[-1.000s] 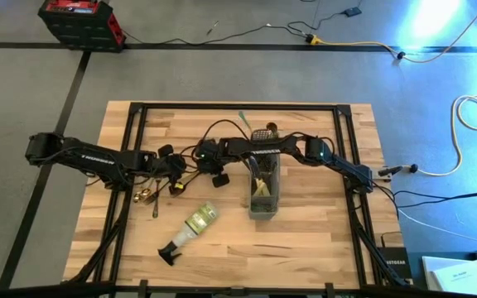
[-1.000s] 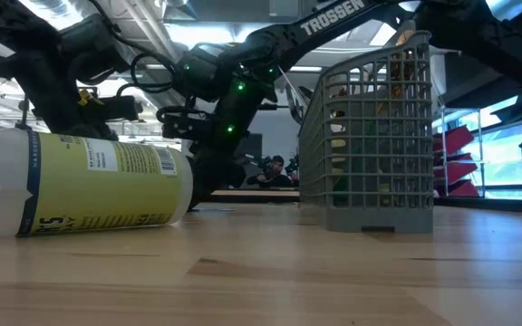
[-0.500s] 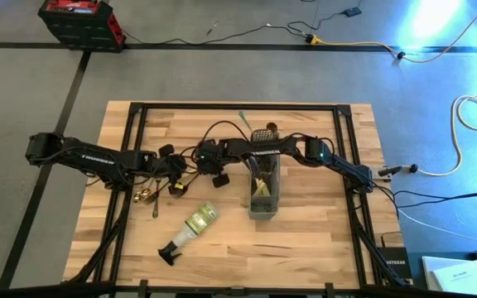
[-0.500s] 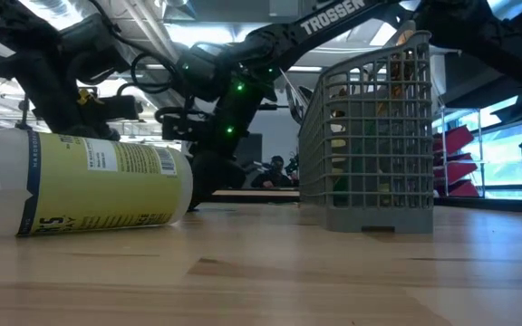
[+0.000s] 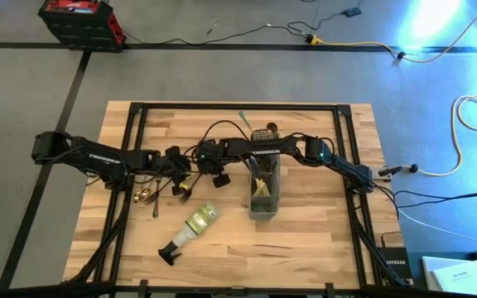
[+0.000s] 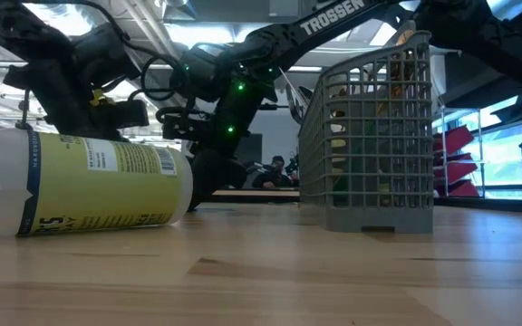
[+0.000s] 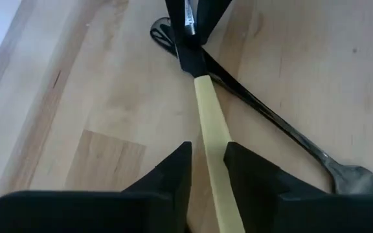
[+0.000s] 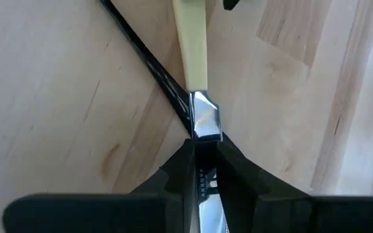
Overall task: Sort silverware
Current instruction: Put the table knife into the silverware basket
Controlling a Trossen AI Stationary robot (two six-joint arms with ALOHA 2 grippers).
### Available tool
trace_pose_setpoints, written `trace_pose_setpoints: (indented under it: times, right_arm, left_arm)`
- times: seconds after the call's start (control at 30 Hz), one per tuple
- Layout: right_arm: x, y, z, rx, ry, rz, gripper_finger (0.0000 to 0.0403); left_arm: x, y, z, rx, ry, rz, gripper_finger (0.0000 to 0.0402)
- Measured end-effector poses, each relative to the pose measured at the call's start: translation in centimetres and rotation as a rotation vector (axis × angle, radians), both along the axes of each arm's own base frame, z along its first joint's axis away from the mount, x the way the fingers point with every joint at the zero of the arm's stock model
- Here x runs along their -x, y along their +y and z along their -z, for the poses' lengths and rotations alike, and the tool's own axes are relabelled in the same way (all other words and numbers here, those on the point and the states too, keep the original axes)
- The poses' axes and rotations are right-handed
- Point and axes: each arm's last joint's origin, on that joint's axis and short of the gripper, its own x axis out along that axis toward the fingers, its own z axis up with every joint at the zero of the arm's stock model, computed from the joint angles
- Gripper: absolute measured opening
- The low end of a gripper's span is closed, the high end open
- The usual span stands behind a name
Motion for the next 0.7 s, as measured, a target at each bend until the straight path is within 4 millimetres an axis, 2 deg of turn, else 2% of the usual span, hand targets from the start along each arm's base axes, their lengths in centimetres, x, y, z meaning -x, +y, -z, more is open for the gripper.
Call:
trace_pose_setpoints:
  times: [0.53, 0.7]
  right_arm:
    - [0.0, 0.1, 0.0, -0.016, 0.002, -0.006, 0.0043]
    - [0.0, 0.1, 0.0, -0.017, 0.003, -0.006, 0.0043]
  left_arm:
    - [-1.0, -0.1, -1.2, 0.13, -0.067, -0.032, 0.0166]
    - [-0.3, 0.2, -0.7, 0.111, 0.022, -0.075, 0.0176]
